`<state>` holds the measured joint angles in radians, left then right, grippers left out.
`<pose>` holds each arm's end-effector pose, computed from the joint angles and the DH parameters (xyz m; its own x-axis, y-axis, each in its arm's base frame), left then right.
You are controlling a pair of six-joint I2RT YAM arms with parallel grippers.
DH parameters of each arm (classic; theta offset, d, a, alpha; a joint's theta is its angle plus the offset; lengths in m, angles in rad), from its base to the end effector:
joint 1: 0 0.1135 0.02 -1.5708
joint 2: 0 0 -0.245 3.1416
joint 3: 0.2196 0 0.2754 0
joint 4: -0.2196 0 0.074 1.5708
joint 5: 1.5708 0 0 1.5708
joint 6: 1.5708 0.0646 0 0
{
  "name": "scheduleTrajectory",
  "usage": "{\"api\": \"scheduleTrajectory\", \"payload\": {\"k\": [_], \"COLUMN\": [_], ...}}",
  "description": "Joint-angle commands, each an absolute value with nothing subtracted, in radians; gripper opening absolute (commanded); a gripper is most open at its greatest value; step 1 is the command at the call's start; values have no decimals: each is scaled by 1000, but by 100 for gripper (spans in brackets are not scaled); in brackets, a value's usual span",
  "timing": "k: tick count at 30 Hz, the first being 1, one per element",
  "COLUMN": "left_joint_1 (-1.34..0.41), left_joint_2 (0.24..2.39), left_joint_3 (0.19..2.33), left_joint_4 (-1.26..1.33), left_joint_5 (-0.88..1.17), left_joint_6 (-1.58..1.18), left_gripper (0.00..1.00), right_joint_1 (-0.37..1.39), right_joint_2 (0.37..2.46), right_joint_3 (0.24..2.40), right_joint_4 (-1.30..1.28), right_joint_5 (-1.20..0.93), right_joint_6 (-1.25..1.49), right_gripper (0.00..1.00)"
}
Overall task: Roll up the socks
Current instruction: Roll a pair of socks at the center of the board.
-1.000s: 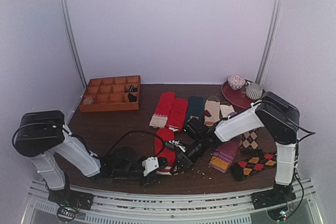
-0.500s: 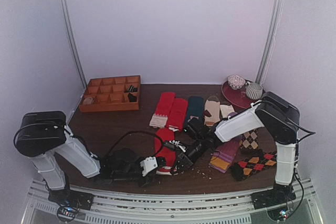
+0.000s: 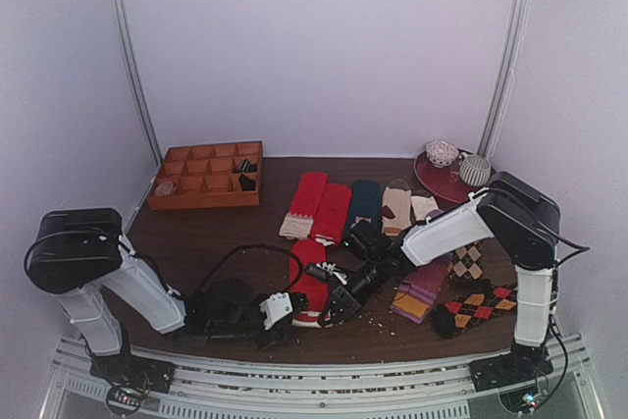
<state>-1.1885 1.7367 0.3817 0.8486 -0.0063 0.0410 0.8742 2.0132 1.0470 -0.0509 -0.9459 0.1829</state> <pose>0.1115 -0.2762 0.0382 -0.1428 0.4651 -0.8736 0.9324 0.3594 0.0389 0.2074 0.3295 0.0528 -0.6680 -0.6328 -0.3916 -0.6110 0.1661 0.7740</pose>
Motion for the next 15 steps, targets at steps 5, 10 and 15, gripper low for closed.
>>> {"api": "scheduleTrajectory", "payload": {"k": [5,10,15], "left_joint_1": [-1193,-1193,-1194], "left_joint_2": [1681,1696,1757], "left_joint_3": [377,383,416], "left_joint_4": [918,900,849], "left_joint_5": [-1,51,36], "left_joint_6": [41,41,23], "left_gripper": [49,37,40], "right_joint_1": [871,871,870], "right_joint_2": [2071,2074,2077], "right_joint_3": [989,989,989], "right_joint_4": [-196,-196,-196], "right_joint_5": [-818,-815,-812], "right_joint_6": [189,187,187], "right_gripper": [10,11,10]}}
